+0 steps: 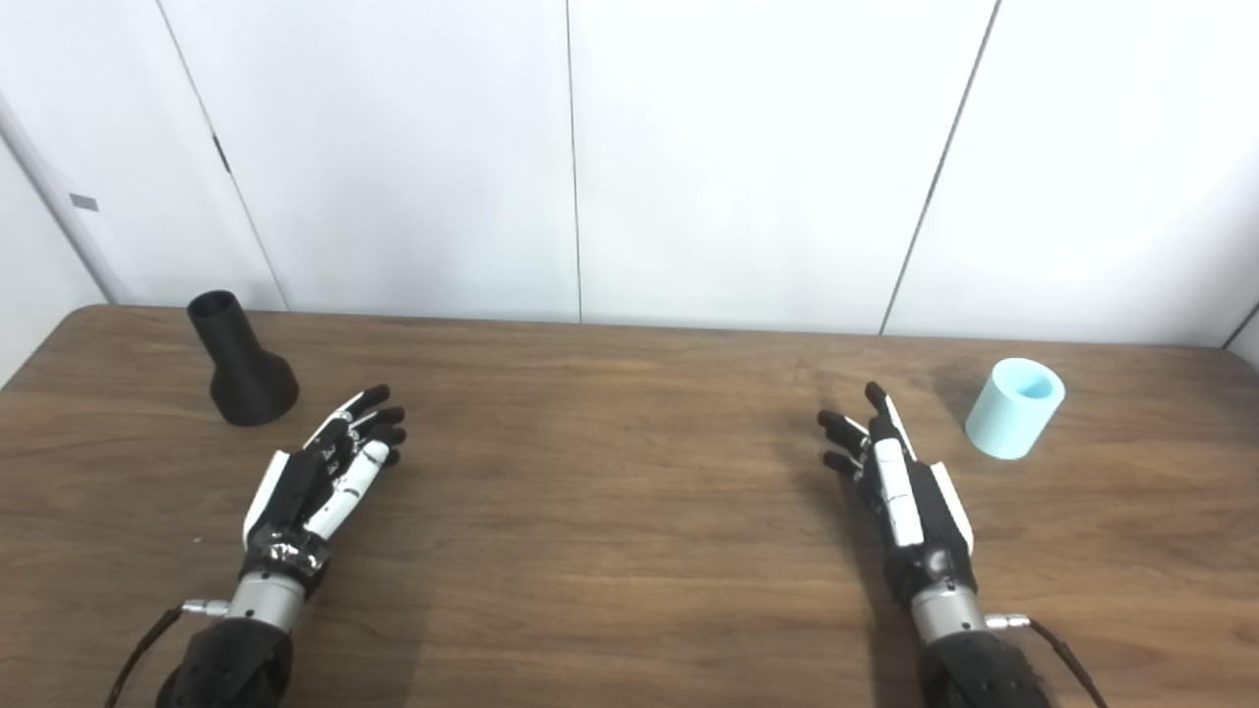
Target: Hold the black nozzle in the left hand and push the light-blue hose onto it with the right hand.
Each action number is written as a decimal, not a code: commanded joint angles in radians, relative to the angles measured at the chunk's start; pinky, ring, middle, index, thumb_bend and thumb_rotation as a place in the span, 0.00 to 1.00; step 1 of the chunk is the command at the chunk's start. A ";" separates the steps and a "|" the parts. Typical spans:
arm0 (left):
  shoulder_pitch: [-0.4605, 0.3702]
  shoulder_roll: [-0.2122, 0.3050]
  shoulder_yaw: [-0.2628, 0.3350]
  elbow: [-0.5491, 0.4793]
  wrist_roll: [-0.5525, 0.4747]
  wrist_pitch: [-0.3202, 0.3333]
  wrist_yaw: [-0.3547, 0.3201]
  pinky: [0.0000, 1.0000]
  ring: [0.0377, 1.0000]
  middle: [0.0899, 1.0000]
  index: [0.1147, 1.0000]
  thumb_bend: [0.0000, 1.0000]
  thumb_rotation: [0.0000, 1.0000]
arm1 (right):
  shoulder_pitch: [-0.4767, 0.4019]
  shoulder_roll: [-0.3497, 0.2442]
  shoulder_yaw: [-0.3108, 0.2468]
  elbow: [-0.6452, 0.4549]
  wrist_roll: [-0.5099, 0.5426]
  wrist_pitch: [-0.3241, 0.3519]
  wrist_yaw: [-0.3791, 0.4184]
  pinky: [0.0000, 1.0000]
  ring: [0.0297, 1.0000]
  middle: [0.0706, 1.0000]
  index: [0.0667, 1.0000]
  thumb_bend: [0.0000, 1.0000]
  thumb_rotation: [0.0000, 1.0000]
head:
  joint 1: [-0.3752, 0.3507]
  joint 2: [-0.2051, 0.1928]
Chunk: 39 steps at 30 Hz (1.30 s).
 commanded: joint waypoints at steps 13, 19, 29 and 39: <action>0.021 -0.012 -0.017 -0.004 0.007 0.046 -0.017 0.78 0.82 0.84 0.87 0.36 0.51 | 0.005 -0.004 0.006 -0.012 0.009 0.019 0.018 0.81 0.84 0.78 1.00 0.48 1.00 | 0.013 0.001; 0.029 -0.013 -0.024 -0.017 0.021 0.047 -0.015 0.76 0.81 0.83 0.87 0.34 0.52 | 0.010 -0.007 0.002 -0.014 0.018 0.024 0.022 0.82 0.86 0.79 1.00 0.49 1.00 | 0.047 -0.011; 0.051 -0.036 -0.049 -0.055 0.110 0.071 0.034 0.74 0.78 0.80 0.86 0.40 0.40 | 0.033 -0.033 -0.009 -0.027 0.029 0.017 0.038 0.83 0.88 0.83 1.00 0.46 1.00 | 0.190 -0.054; 0.070 -0.075 -0.020 -0.115 0.243 -0.057 0.164 0.67 0.70 0.72 0.78 0.76 0.15 | 0.039 -0.019 -0.030 -0.053 0.070 0.056 0.033 0.85 0.87 0.82 1.00 0.42 1.00 | 0.227 -0.059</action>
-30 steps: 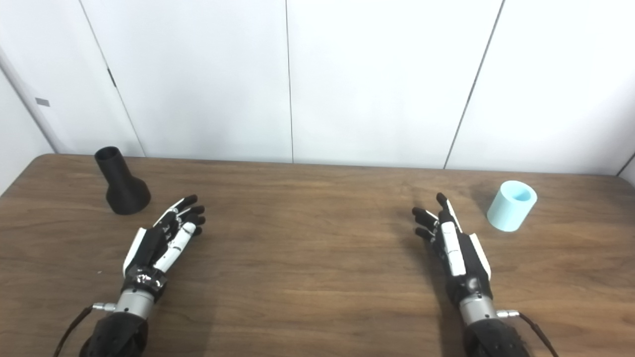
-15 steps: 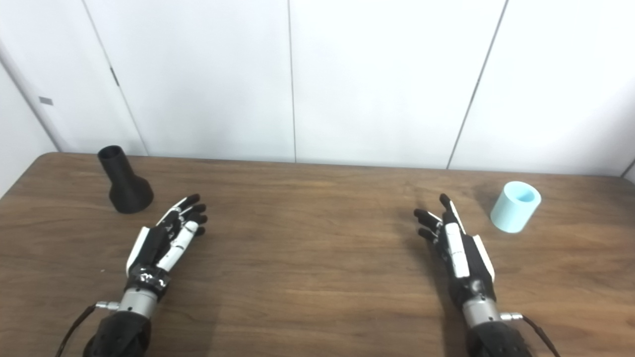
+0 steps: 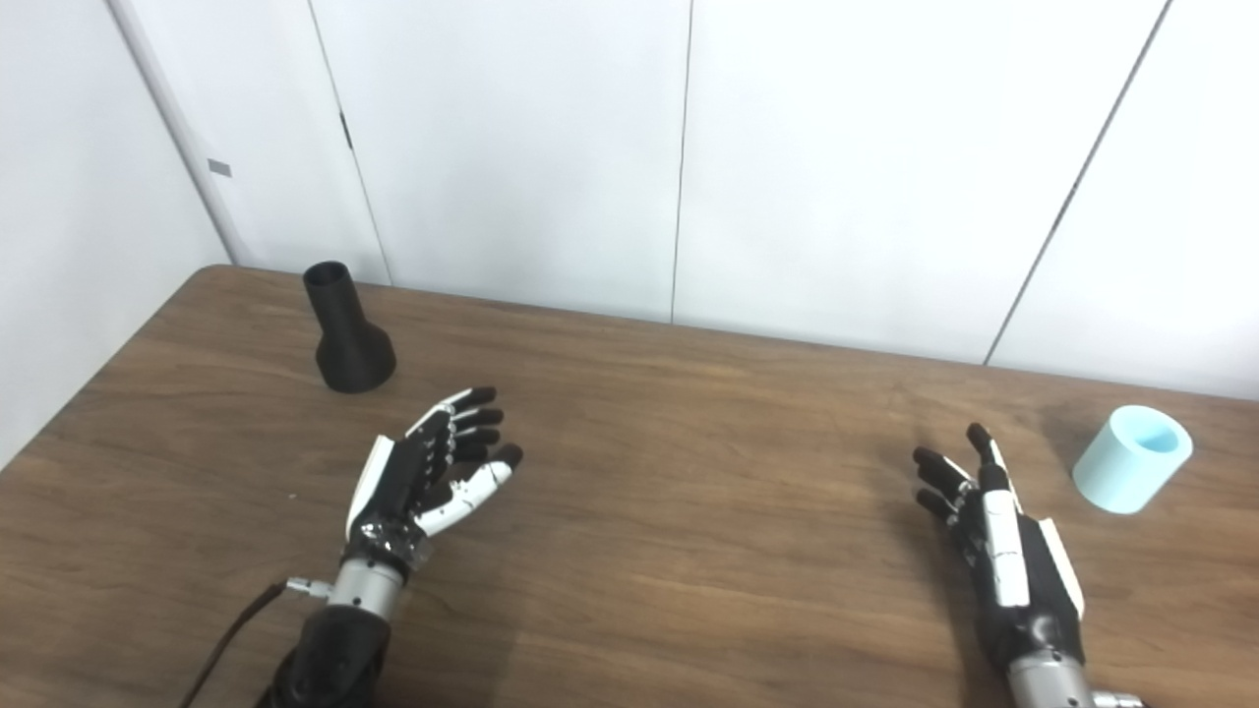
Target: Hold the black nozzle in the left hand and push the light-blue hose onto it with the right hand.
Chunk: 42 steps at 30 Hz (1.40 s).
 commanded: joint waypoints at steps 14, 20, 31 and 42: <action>-0.050 0.085 0.154 -0.290 0.195 0.253 0.032 0.58 0.63 0.68 0.78 0.93 0.10 | 0.015 -0.004 -0.014 -0.064 -0.014 0.070 -0.016 0.86 0.89 0.82 1.00 0.38 1.00 | 0.030 -0.006; -0.083 0.155 0.222 -0.289 0.186 0.325 0.010 0.62 0.67 0.74 0.81 0.94 0.09 | 0.019 0.000 -0.011 -0.088 -0.019 0.088 -0.023 0.84 0.88 0.82 1.00 0.38 1.00 | 0.032 0.002; -0.136 0.304 0.269 -0.182 0.272 0.409 -0.053 0.53 0.66 0.77 0.80 0.98 0.09 | 0.029 -0.001 -0.005 -0.119 -0.030 0.104 -0.018 0.83 0.87 0.82 0.99 0.38 1.00 | 0.030 0.012; -0.246 0.409 0.221 0.034 0.328 0.410 -0.152 0.61 0.78 0.83 0.83 1.00 0.18 | 0.024 0.018 -0.011 -0.126 -0.033 0.114 -0.033 0.77 0.83 0.79 0.98 0.38 1.00 | 0.018 0.014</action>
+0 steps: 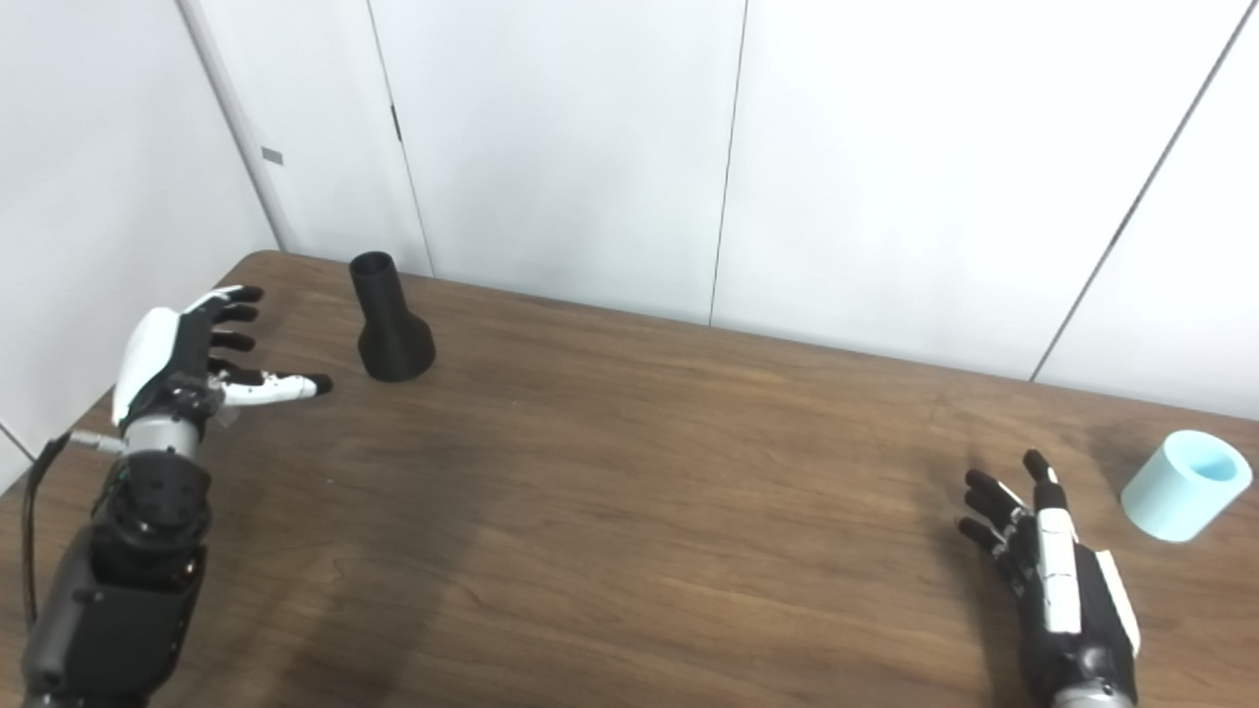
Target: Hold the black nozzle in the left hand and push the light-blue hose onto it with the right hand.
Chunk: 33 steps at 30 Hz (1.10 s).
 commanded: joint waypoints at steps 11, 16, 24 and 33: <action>-0.161 0.058 -0.096 0.183 0.052 -0.029 -0.100 0.70 0.90 0.93 0.89 1.00 0.22 | 0.010 0.004 0.010 -0.043 -0.022 -0.016 -0.002 0.76 0.82 0.76 0.97 0.37 1.00 | -0.012 0.006; -0.214 0.076 -0.166 0.261 0.057 -0.044 -0.096 0.73 0.91 0.94 0.91 1.00 0.24 | 0.013 0.004 0.013 -0.051 -0.032 -0.012 -0.003 0.75 0.82 0.76 0.97 0.37 1.00 | -0.015 0.009; -0.271 0.075 -0.235 0.369 0.044 -0.074 -0.053 0.71 0.89 0.91 0.89 1.00 0.24 | 0.018 0.011 0.012 -0.064 -0.031 0.000 -0.003 0.76 0.81 0.75 0.96 0.36 1.00 | -0.023 0.013; -0.323 0.073 -0.307 0.465 0.055 -0.076 -0.034 0.73 0.89 0.91 0.89 1.00 0.22 | 0.021 0.008 0.017 -0.062 -0.034 -0.003 0.001 0.77 0.82 0.75 0.97 0.38 1.00 | -0.033 0.020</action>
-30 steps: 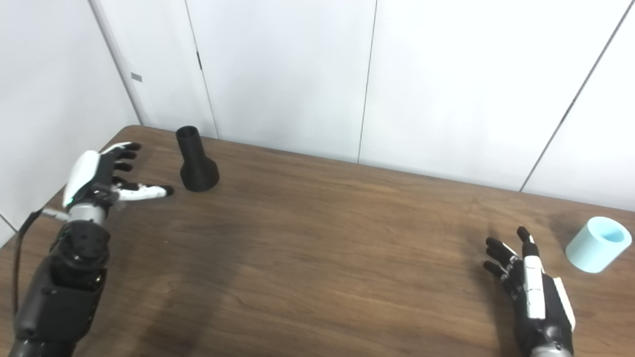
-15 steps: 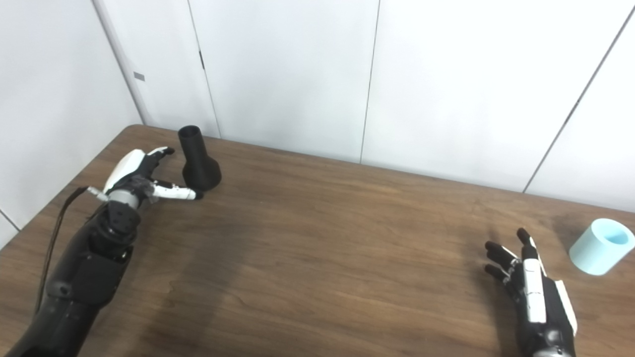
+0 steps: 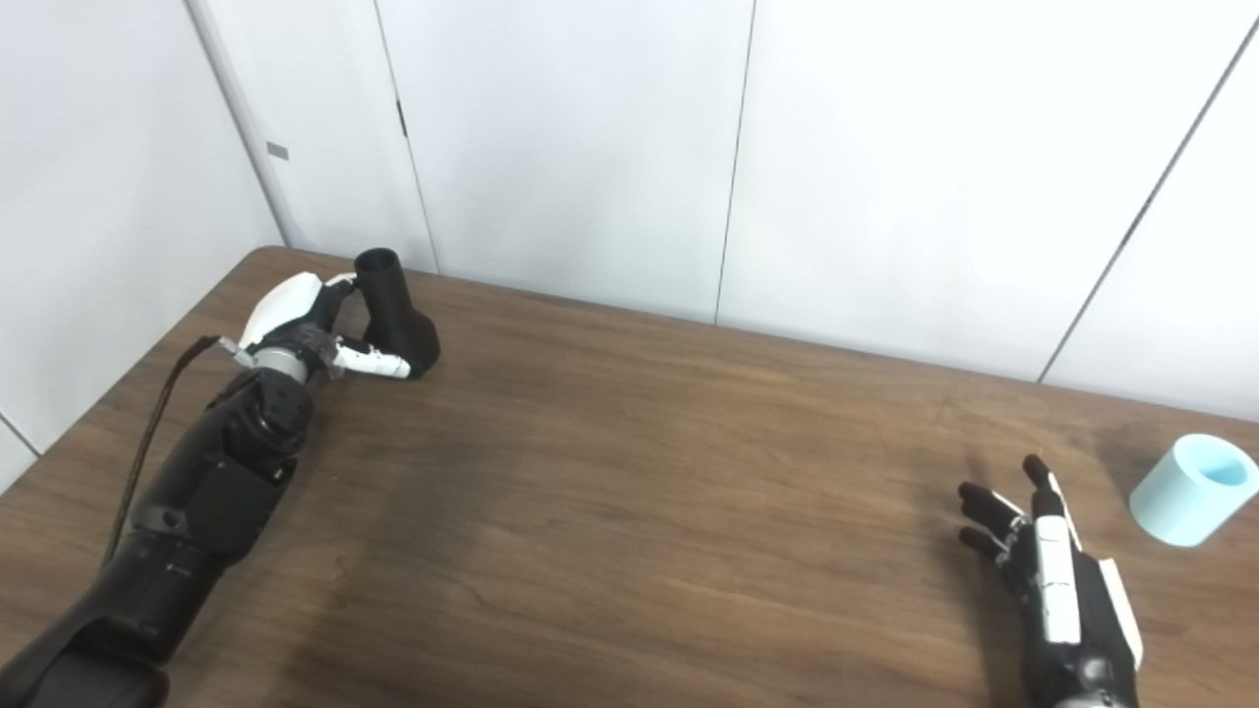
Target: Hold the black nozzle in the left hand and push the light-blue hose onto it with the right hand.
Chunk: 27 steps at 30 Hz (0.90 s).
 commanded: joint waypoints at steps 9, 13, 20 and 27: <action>-0.055 0.009 -0.029 0.060 -0.036 -0.043 -0.001 0.62 0.78 0.78 0.73 0.99 0.11 | 0.004 -0.003 0.011 -0.028 -0.003 -0.010 0.014 0.78 0.82 0.76 0.97 0.40 1.00 | -0.001 0.006; -0.050 0.004 -0.014 0.061 -0.072 -0.046 -0.013 0.56 0.67 0.69 0.64 0.94 0.02 | 0.006 -0.005 0.012 -0.030 -0.003 -0.013 0.015 0.77 0.82 0.76 0.97 0.40 1.00 | -0.002 0.008; -0.033 0.014 -0.052 0.073 -0.038 -0.084 0.030 0.42 0.46 0.47 0.42 0.54 0.00 | 0.002 0.001 0.004 -0.026 0.006 -0.007 0.008 0.73 0.79 0.74 0.96 0.40 1.00 | -0.002 0.013; -0.029 0.019 -0.073 0.066 -0.013 -0.071 0.041 0.39 0.41 0.47 0.41 0.51 0.00 | 0.003 0.004 0.001 -0.028 0.008 -0.005 0.005 0.71 0.77 0.73 0.95 0.39 1.00 | -0.004 0.015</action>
